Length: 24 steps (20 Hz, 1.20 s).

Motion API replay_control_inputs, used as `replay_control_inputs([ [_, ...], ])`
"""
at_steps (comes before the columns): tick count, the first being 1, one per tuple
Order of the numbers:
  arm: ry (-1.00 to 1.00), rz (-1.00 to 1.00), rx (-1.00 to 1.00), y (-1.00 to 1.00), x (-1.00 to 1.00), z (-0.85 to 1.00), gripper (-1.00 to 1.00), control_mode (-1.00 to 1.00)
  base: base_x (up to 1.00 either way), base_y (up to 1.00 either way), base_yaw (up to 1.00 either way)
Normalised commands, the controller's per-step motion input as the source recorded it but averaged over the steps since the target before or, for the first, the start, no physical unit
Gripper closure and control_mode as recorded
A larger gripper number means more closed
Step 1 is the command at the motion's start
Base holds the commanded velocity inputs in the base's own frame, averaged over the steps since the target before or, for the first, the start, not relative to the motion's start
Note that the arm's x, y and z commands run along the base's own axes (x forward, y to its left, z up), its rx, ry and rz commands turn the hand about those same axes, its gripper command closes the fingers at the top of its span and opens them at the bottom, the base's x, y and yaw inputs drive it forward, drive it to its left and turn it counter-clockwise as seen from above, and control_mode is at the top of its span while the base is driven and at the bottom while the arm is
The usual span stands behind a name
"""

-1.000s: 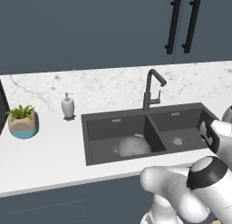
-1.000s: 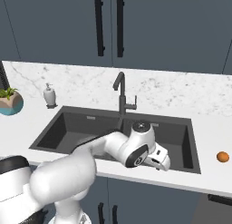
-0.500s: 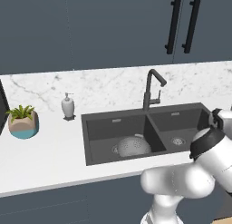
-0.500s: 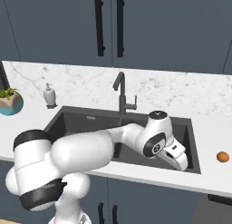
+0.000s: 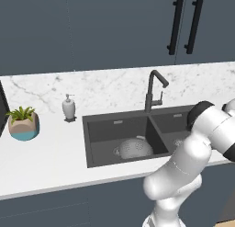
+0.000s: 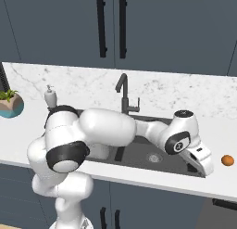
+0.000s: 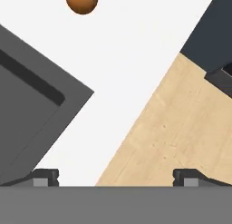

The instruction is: Put the colander in the sink, put the tangerine in the colander, and turn on the sink faucet and pour water over the colander.

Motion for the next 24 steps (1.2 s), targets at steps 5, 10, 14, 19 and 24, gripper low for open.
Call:
replay_control_inputs([
  [5, -0.03, -0.10, 0.03, -0.51, 0.23, -0.04, -1.00, -1.00, 0.00, 0.00, 0.00],
  [10, 0.00, -0.04, 0.07, -0.35, 0.32, 0.00, -1.00, -1.00, 0.00, 0.00, 0.00],
  [14, 0.00, 0.00, 0.05, -0.24, 0.08, 0.00, -1.00, -1.00, 0.00, 0.00, 0.00],
  [19, -0.03, 0.00, 0.05, -0.28, 0.06, 0.00, -1.00, -1.00, 0.00, 0.00, 0.00],
  [24, -0.07, 0.00, 0.06, -0.16, 0.26, 0.00, -1.00, -1.00, 0.00, 0.00, 0.00],
])
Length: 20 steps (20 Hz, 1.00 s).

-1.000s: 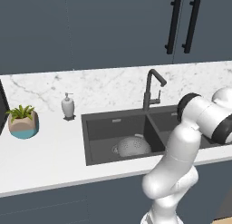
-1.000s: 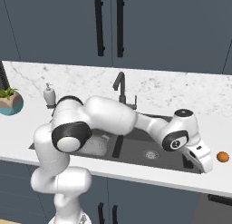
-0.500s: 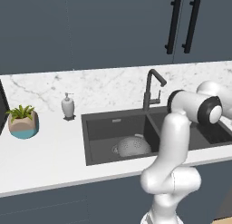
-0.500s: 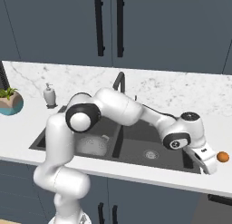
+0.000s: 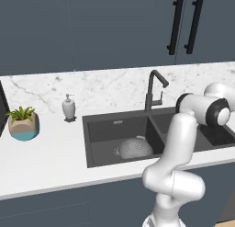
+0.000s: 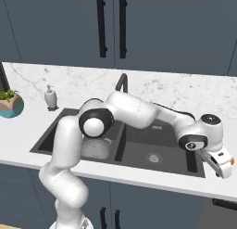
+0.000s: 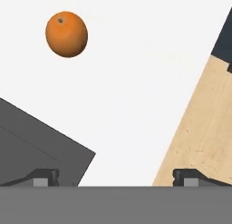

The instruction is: Put the colander in the sink, put the tangerine in the colander, and turn on the sink faucet and pour water over the colander.

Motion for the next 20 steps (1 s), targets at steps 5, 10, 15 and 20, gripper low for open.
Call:
replay_control_inputs([
  [5, -0.08, 0.00, 0.01, -0.03, 0.44, 0.00, -1.00, -1.00, 0.00, 0.00, 0.00],
  [10, -0.06, 0.01, 0.00, -0.04, 0.30, -0.20, -1.00, -1.00, 0.00, 0.00, 0.00],
  [15, -0.06, 0.00, -0.01, -0.17, 0.12, -0.26, -1.00, -1.00, 0.00, 0.00, 0.00],
  [20, -0.01, 0.00, 0.00, -0.27, 0.12, -0.02, -1.00, -1.00, 0.00, 0.00, 0.00],
])
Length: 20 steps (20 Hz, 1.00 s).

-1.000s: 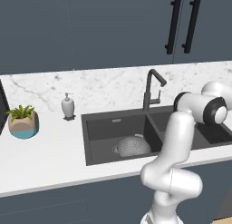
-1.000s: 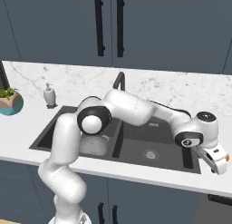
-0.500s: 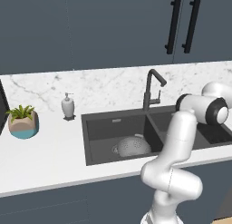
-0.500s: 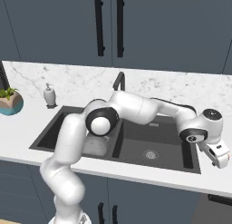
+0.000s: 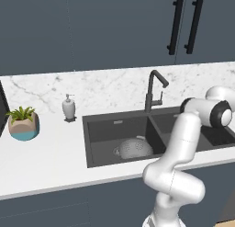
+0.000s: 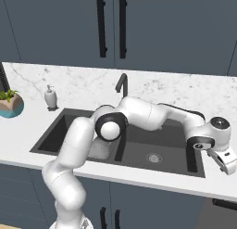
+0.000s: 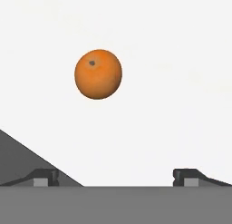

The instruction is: Put the colander in the sink, put the tangerine in the colander, and turn on the sink faucet and pour water over the colander.

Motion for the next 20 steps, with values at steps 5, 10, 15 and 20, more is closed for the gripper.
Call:
replay_control_inputs([
  [5, -0.02, 0.00, -0.03, -0.15, 0.06, 0.00, -1.00, -1.00, 0.00, 0.00, 0.00],
  [10, 0.00, 0.00, -0.03, -0.05, 0.16, 0.00, -1.00, -1.00, 0.00, 0.00, 0.00],
  [15, 0.00, 0.00, -0.01, -0.28, 0.10, -0.02, -1.00, -1.00, 0.00, 0.00, 0.00],
  [20, 0.00, 0.00, -0.01, -0.16, 0.17, -0.04, -1.00, -1.00, 0.00, 0.00, 0.00],
])
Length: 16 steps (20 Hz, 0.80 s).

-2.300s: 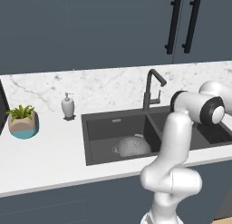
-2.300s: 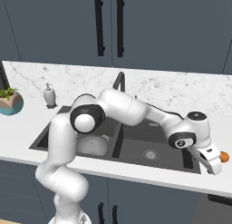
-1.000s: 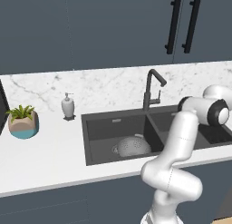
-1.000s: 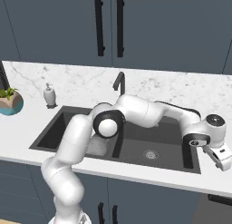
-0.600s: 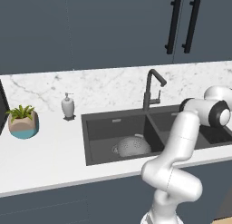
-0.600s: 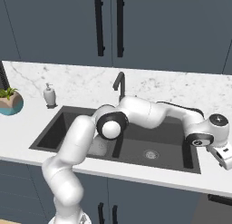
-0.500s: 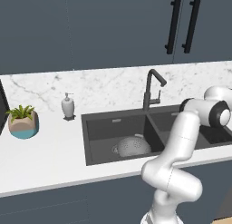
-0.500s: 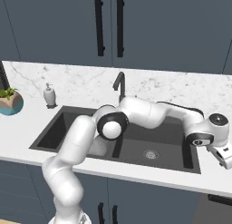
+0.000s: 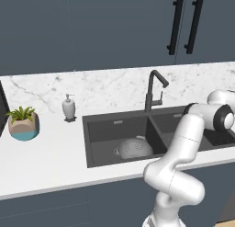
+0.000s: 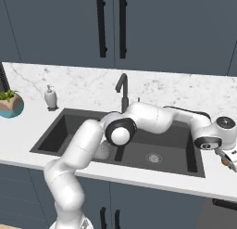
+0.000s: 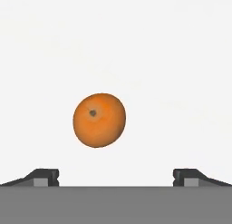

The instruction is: Put the colander in the sink, put the tangerine in the colander, and turn on the sink faucet and pour water over the colander.

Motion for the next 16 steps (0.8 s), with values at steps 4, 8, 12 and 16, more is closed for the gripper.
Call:
replay_control_inputs([
  [4, 0.00, 0.00, 0.00, -0.03, 0.26, -0.03, -1.00, -1.00, 0.00, 0.00, 0.00],
  [8, 0.00, 0.00, 0.00, -0.05, 0.33, -0.10, -1.00, -1.00, 0.00, 0.00, 0.00],
  [12, 0.00, 0.00, 0.00, -0.13, 0.22, -0.17, -1.00, -1.00, 0.00, 0.00, 0.00],
  [16, 0.00, 0.00, 0.00, -0.15, 0.07, -0.03, -1.00, -1.00, 0.00, 0.00, 0.00],
])
